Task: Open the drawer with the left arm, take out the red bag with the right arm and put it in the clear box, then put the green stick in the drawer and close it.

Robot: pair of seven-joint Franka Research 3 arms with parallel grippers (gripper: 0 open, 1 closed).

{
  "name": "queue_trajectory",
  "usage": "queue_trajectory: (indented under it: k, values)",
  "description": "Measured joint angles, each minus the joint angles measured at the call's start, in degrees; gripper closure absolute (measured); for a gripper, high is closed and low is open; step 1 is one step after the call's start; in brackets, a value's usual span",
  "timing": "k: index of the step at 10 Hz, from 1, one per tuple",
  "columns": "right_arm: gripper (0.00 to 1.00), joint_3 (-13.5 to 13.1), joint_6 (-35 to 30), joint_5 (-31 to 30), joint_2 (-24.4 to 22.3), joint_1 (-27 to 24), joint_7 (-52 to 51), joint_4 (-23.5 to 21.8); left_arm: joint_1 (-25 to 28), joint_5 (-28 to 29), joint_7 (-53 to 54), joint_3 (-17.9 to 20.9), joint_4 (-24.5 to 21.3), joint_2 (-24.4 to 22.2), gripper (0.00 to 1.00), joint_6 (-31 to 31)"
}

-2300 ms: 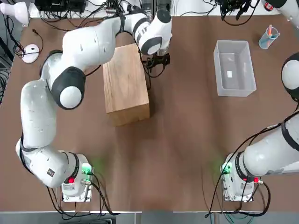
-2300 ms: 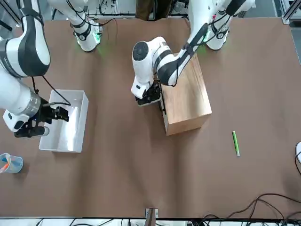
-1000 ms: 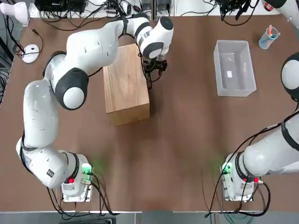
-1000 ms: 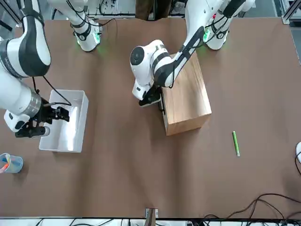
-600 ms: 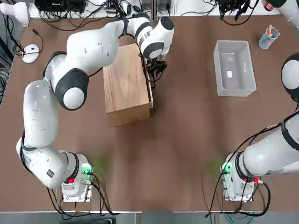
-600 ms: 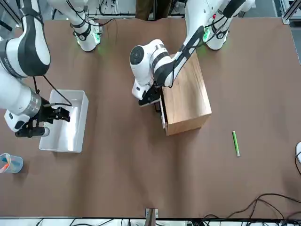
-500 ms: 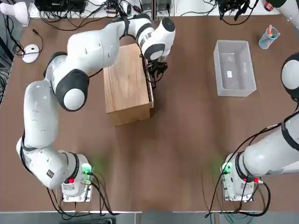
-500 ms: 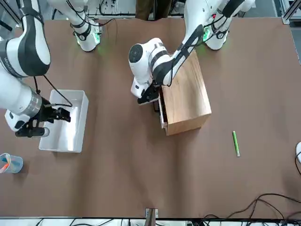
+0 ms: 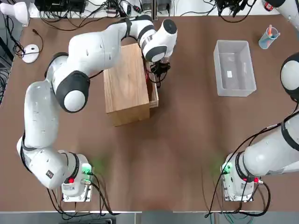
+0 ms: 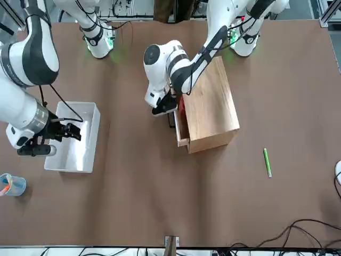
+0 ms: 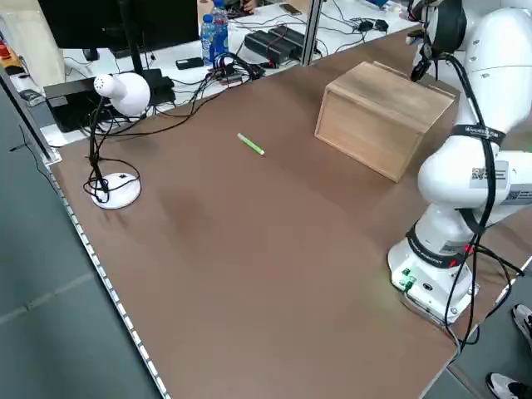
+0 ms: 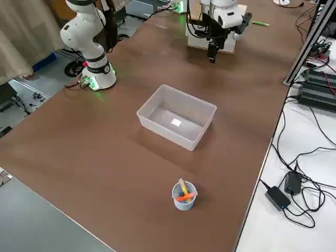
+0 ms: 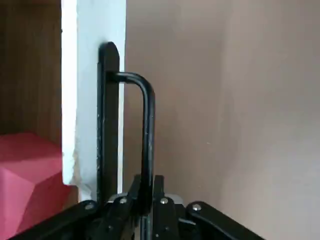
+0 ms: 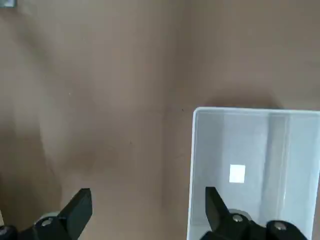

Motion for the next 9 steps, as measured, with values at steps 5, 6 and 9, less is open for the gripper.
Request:
queue_trajectory:
  k: [5,6,9]
  values:
    - [0.0,0.18,-1.22,0.2,-0.02,1.44,26.41,0.51,-0.61,0.0,0.0,0.02,0.0,0.87,0.86,8.65]
    - [0.0,0.21,-1.5,0.2,-0.03,2.15,32.4,0.55,-0.62,0.0,0.0,0.02,0.12,1.0,0.86,8.93]
    - [0.0,0.27,-2.92,0.2,-0.14,4.08,43.42,0.57,-0.63,0.0,0.0,0.1,0.92,1.79,0.85,11.53]
